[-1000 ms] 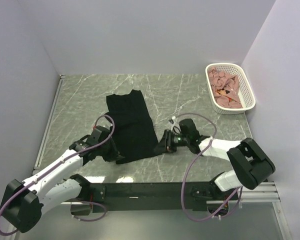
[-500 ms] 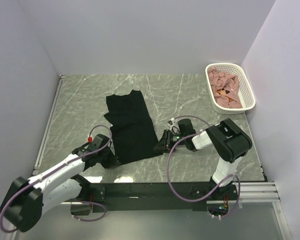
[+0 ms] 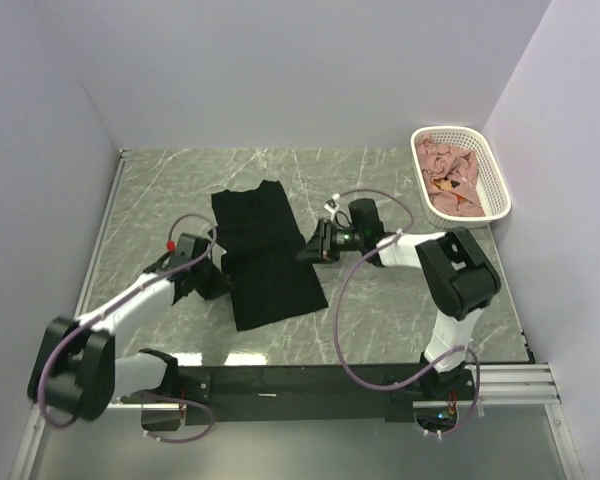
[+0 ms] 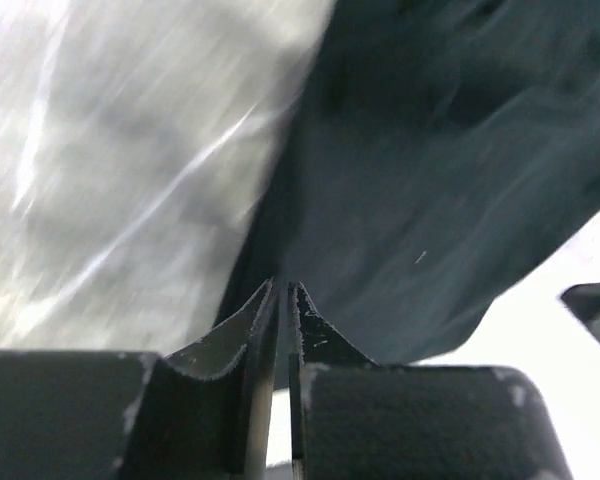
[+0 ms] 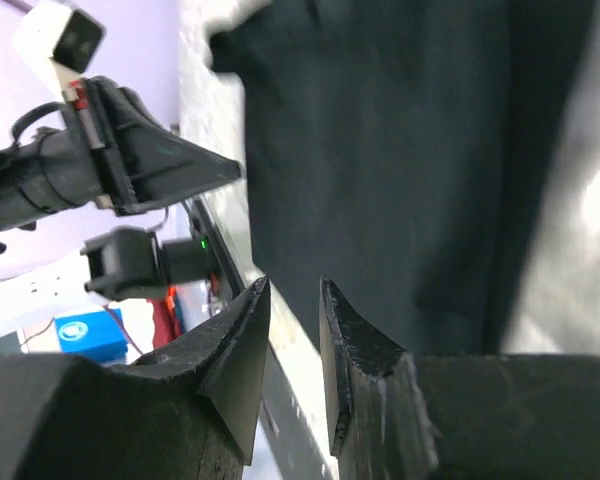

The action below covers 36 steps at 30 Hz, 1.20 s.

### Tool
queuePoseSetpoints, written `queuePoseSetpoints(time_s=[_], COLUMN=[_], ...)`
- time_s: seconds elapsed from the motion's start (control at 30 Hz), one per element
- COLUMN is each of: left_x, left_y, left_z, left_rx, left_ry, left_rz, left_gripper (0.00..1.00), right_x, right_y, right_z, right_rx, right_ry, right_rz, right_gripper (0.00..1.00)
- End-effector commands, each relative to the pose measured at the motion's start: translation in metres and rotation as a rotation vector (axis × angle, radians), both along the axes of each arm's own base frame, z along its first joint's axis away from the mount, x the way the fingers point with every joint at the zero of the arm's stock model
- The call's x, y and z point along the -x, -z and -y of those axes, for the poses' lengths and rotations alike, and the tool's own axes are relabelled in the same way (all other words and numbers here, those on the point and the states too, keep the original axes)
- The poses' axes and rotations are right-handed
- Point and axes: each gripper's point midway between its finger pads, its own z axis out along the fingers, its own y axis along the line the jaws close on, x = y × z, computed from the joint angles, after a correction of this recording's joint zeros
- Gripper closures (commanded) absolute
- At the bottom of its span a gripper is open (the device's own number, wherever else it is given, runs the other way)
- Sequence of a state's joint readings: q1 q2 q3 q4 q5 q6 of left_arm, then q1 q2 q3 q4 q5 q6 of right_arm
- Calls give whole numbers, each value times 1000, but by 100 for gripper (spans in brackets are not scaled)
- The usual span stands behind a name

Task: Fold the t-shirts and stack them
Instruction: Fold the tshirt

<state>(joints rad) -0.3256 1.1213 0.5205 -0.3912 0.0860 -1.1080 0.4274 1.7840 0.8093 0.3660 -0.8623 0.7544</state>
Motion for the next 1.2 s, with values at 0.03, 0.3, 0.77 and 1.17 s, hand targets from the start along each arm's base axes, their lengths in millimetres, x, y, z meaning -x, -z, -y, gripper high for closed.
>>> queuePoseSetpoints(time_s=[0.03,0.3,0.77,1.17], left_x=[-66,-109,-121,-54], left_y=[-27,7,15,-62], left_z=[10,-22,-36,-67], left_rx=[-10,6,6,-323], left_ry=[95,12,-16,-6], left_rz=[160,93,48,87], left_gripper=[87,87,86,31], right_x=[-32,-86,-97,-26], right_y=[-3,32,18,14], right_z=[-16,-25,5,72], right_rx=[-30,-17,55,530], right_ry=[-43,-6,42,144], right_rz=[28,-37,-2,31], right_gripper=[66,66,64,46])
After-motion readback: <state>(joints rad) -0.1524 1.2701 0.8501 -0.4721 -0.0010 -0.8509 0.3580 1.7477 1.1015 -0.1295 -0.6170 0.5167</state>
